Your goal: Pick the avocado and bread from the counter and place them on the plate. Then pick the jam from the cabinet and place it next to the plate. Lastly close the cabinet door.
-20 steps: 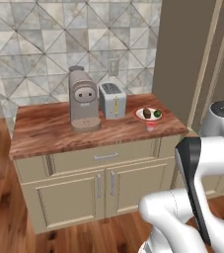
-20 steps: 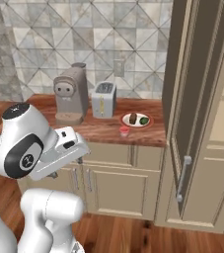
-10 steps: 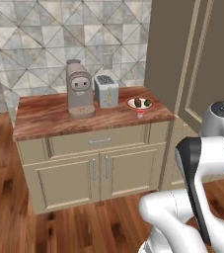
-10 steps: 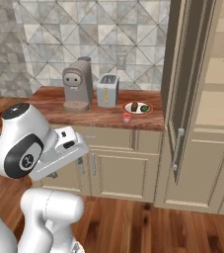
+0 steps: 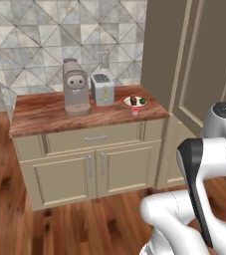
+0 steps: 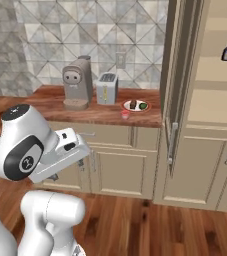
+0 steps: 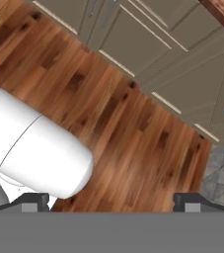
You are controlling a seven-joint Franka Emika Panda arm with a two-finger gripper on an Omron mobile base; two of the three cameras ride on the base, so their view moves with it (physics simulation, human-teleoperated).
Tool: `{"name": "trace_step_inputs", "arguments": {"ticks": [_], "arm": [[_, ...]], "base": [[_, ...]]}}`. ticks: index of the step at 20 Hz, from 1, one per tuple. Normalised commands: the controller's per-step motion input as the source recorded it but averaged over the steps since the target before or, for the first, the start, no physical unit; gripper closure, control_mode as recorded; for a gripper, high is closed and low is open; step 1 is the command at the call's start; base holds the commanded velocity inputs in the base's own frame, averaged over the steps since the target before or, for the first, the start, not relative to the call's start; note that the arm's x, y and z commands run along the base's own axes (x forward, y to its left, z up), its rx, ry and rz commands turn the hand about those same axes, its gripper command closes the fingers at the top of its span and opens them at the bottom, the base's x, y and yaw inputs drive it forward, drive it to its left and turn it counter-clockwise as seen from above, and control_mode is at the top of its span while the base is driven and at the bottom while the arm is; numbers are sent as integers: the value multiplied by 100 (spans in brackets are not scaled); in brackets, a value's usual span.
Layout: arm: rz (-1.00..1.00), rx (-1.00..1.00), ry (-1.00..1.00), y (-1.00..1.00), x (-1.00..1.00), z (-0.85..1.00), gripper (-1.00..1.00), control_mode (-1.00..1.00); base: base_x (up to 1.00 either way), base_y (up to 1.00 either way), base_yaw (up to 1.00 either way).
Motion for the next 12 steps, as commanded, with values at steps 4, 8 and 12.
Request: {"name": "trace_step_inputs", "arguments": {"ticks": [4,8,12], "arm": [[0,0,0,0,0,0,-100,100],[0,0,0,0,0,0,-100,100],[0,0,0,0,0,0,-100,100]], "base": [[-15,-47,3],[-12,-49,3],[-20,-50,4]]}}
